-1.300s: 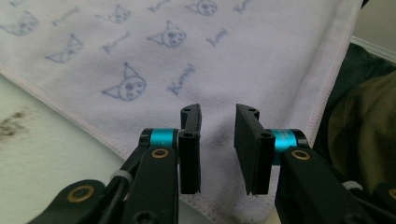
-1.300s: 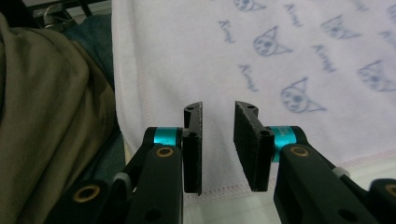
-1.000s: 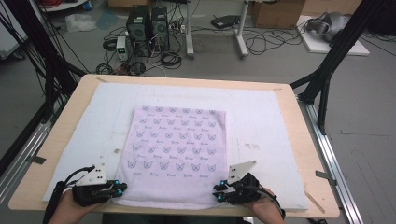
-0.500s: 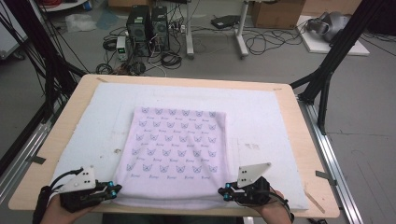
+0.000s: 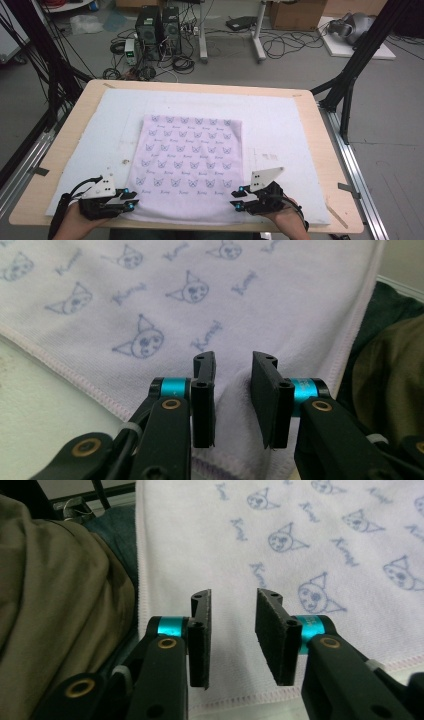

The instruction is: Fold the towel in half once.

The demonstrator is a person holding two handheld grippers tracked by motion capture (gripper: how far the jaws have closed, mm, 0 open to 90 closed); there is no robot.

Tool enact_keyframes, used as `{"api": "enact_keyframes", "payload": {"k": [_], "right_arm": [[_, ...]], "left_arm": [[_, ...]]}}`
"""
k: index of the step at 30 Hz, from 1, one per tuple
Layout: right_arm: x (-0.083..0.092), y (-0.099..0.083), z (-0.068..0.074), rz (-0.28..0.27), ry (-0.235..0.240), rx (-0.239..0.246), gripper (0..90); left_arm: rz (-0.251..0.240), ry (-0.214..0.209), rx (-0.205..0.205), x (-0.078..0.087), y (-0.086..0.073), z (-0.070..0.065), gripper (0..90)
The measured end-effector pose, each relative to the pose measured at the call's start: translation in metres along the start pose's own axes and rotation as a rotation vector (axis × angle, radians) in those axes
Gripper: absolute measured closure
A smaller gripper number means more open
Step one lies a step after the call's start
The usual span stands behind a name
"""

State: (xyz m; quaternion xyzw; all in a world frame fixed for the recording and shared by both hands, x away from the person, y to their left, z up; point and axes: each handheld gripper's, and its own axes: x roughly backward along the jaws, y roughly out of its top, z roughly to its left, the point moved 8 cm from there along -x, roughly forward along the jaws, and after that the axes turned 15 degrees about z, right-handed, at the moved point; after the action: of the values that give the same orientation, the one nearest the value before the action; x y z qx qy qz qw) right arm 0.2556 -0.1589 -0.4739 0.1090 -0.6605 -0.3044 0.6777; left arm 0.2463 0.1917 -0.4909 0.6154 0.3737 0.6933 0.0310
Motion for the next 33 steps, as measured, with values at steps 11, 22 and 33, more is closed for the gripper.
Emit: {"api": "enact_keyframes", "payload": {"k": [11, 22, 33], "right_arm": [[-0.004, 0.005, -0.028, -0.024, -0.045, -0.061, 56.2], [0.003, 0.014, -0.065, -0.052, -0.133, -0.137, 44.0], [0.009, 0.021, -0.1, -0.095, -0.162, -0.181, 37.1]], "left_arm": [[-0.042, 0.02, 0.012, 0.006, 0.009, 0.011, 63.0], [-0.15, 0.04, 0.089, 0.011, 0.043, 0.053, 53.1], [-0.162, 0.071, 0.124, -0.001, 0.061, 0.077, 44.0]]}}
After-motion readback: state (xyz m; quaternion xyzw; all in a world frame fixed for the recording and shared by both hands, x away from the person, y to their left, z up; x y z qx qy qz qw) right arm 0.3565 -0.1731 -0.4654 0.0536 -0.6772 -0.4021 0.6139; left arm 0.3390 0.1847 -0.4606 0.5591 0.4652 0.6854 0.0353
